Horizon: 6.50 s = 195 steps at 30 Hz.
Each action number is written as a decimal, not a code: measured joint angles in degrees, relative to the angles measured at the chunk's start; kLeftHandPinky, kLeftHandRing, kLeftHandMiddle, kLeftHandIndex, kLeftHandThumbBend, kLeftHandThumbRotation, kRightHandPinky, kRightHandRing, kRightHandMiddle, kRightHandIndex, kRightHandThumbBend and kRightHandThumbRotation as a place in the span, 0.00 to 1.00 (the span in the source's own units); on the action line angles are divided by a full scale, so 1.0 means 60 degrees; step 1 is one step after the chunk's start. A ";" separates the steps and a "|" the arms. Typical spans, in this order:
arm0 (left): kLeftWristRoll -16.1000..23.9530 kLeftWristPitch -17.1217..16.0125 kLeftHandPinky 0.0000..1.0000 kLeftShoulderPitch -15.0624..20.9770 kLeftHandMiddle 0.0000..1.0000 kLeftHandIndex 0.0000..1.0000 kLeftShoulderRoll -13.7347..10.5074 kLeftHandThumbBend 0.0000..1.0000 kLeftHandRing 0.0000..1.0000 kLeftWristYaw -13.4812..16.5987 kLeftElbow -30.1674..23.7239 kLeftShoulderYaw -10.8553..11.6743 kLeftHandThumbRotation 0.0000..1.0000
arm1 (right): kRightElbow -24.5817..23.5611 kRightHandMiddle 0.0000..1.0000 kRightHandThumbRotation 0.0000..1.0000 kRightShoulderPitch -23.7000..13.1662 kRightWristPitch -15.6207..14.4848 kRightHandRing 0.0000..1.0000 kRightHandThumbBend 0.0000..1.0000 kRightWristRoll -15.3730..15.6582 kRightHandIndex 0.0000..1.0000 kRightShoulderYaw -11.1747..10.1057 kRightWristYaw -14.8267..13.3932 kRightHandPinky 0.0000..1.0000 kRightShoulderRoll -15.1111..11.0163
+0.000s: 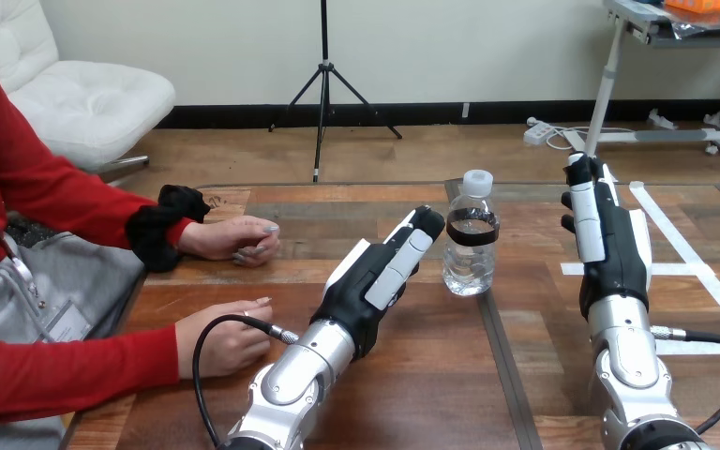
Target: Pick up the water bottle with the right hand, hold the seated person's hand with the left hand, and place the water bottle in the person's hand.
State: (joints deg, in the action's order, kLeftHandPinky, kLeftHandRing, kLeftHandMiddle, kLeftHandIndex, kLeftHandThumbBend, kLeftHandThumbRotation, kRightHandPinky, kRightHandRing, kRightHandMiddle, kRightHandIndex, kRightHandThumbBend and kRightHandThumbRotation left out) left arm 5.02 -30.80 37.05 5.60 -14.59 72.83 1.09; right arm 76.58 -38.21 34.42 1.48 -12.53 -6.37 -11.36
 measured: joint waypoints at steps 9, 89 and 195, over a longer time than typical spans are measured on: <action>0.0000 0.0205 1.00 0.0050 1.00 1.00 -0.0021 0.93 1.00 0.0055 0.0001 0.0003 0.96 | 0.0001 0.94 1.00 0.0001 -0.0235 0.93 0.97 -0.0002 1.00 -0.0040 0.0082 0.87 -0.0028; -0.0358 0.2208 1.00 0.1087 1.00 1.00 -0.0140 1.00 1.00 -0.0110 0.0647 0.0502 1.00 | 0.0006 0.97 1.00 -0.0003 -0.1163 0.98 0.93 -0.0661 1.00 -0.0321 0.2116 0.96 0.0204; -0.1338 0.1031 0.81 0.0057 0.80 0.79 -0.0691 1.00 0.81 -0.5045 -0.0193 0.0796 1.00 | -0.6044 0.73 1.00 0.5400 0.1089 0.70 0.97 -0.0126 0.79 0.0842 0.0844 0.64 0.1253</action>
State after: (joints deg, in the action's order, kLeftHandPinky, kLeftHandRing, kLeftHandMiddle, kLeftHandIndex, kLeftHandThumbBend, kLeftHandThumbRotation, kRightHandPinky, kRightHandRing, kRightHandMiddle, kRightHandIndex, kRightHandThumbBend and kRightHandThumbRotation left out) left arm -3.01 -24.62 37.39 1.46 -44.86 71.67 5.86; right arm 40.32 -5.81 40.95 0.72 -7.47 -1.30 -3.84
